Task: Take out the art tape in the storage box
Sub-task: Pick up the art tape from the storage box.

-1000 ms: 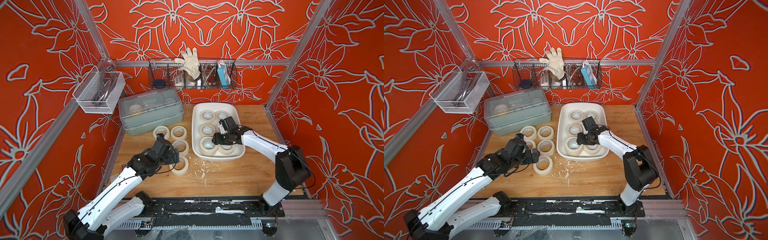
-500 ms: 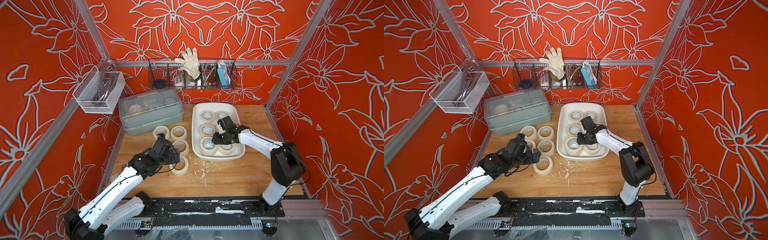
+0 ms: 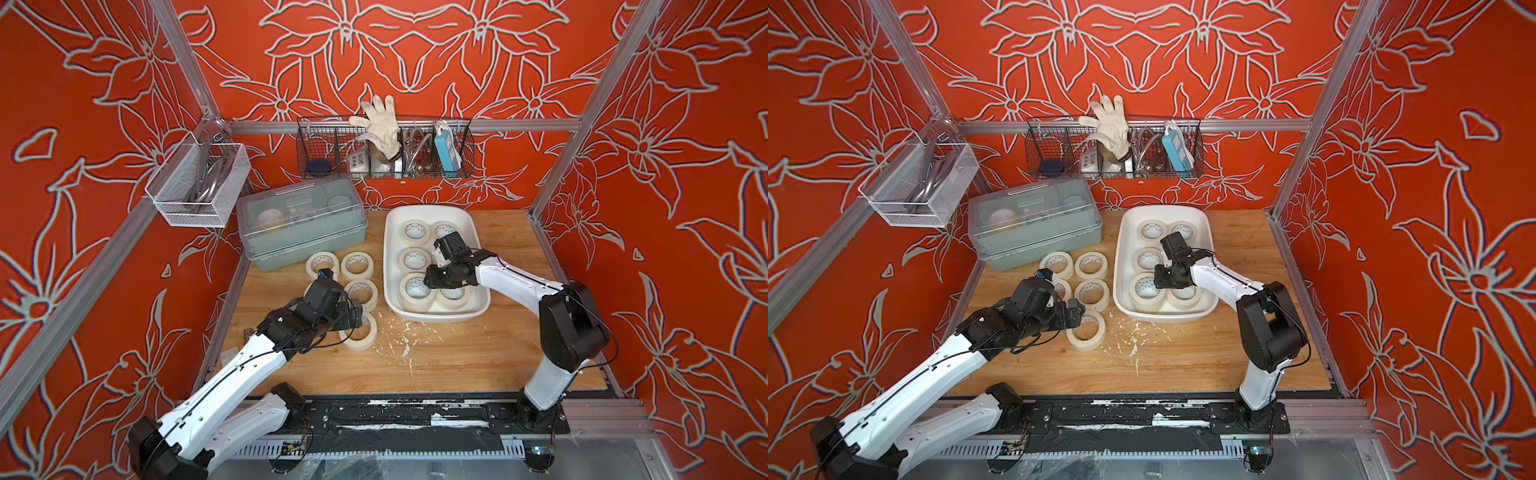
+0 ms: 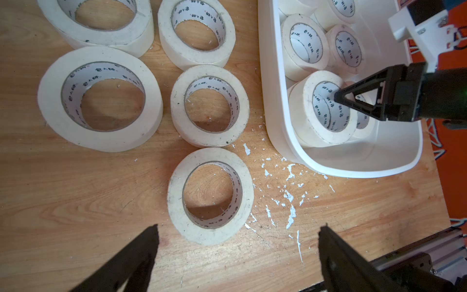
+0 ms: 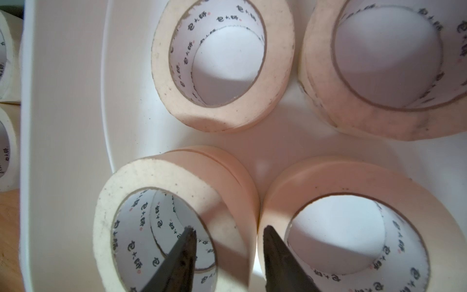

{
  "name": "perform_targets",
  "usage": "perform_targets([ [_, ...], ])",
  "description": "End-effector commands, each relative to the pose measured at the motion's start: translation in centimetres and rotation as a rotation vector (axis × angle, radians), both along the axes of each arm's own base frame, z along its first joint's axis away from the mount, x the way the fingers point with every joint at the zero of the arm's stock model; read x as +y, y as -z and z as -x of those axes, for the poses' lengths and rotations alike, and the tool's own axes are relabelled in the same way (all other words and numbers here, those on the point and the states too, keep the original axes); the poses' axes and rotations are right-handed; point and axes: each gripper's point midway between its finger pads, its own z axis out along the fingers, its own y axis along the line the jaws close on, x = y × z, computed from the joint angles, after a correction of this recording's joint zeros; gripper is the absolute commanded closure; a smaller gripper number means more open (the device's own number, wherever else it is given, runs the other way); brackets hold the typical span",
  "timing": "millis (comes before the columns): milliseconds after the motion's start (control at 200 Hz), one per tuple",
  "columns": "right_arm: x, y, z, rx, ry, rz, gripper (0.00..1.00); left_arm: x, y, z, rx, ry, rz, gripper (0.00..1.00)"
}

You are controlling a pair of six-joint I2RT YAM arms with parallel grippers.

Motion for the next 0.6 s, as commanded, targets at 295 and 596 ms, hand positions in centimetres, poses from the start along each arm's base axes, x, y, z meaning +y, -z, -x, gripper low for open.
perform_targets([
  [295,0.9,-0.8,0.3,-0.037,-0.033,-0.020,1.00,-0.8,3.9,-1.6,0.004,-0.037,-0.276,0.22],
  [596,1.0,-1.0,0.6,-0.041,-0.026,-0.048,1.00,-1.2,5.4,-3.5,-0.024,-0.074,-0.362,0.62],
])
